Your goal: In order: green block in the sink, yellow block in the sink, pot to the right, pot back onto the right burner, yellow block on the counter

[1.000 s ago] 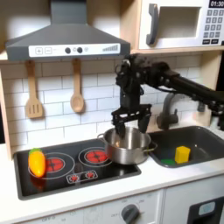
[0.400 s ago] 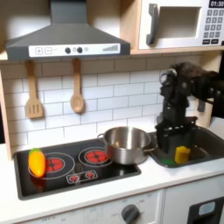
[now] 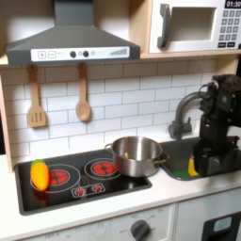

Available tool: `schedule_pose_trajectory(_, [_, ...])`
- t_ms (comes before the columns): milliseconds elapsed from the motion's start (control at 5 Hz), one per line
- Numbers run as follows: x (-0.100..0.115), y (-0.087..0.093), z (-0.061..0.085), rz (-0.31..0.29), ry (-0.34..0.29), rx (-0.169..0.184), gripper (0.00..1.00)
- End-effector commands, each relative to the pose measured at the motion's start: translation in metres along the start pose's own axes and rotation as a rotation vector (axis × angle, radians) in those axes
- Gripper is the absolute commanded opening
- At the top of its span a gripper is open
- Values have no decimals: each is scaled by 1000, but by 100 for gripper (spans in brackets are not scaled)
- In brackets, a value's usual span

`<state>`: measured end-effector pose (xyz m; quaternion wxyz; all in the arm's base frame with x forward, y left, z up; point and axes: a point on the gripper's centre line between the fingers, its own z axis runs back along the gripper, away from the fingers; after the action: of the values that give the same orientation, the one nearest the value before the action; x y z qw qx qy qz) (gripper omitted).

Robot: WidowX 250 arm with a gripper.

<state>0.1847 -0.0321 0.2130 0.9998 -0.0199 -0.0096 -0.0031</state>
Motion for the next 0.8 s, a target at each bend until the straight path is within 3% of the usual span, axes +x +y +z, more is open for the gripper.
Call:
schedule_pose_trajectory(0, [-11, 2, 1, 55, 20, 31, 100])
schedule_pose_trajectory(600, [-11, 3, 2, 63, 16, 32, 100])
